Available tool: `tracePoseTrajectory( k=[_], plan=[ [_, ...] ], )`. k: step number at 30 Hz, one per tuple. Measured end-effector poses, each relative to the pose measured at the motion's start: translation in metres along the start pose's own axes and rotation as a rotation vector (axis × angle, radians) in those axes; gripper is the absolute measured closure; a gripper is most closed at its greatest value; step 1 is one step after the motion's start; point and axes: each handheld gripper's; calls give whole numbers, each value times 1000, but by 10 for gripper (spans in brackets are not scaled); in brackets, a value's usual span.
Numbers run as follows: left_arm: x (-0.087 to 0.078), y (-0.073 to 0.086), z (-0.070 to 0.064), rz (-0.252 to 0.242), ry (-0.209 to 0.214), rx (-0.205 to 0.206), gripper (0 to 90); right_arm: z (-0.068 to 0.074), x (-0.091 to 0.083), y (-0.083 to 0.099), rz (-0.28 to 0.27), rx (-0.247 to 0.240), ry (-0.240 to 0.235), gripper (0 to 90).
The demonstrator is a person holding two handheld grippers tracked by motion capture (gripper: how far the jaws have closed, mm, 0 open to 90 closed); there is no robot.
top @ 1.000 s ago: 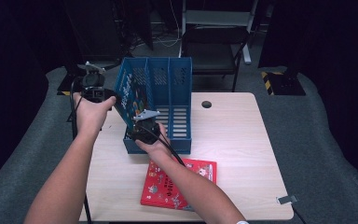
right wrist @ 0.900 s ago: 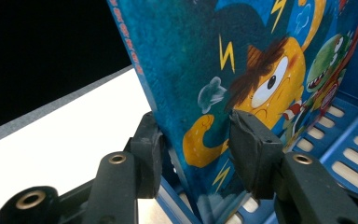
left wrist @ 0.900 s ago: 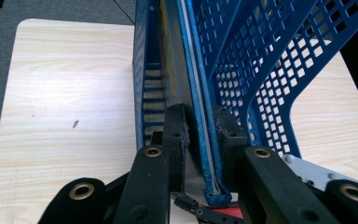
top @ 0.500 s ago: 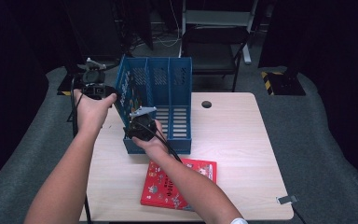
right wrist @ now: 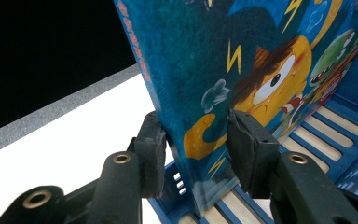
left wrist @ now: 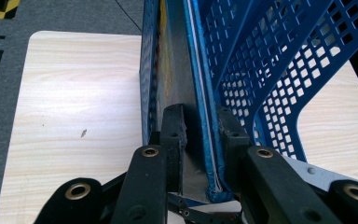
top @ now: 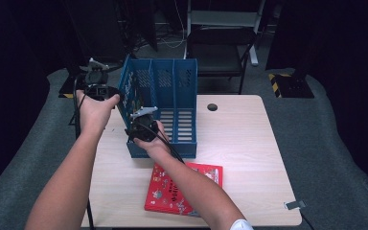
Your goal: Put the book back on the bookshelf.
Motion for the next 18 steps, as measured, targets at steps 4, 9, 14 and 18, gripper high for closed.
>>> tracePoseTrajectory(
  k=[4,9,14,18],
  plan=[
    [3,0,2,-6,8,-5,763,-2,2,-1,3,-2,1,579],
    [4,0,4,-13,15,-4,761,-4,4,-1,4,-1,5,579],
    [5,0,6,-24,20,-7,757,-5,6,-2,2,-1,11,578],
    [5,-1,6,-29,22,-4,758,-5,7,-4,5,3,17,578]
  ],
)
Point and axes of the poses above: each handheld gripper's, and its own axes: x roughly forward along the jaws, y roughly out of its underside, z roughly to its left, and after that the axes turned 5 degrees about -z, right-handed
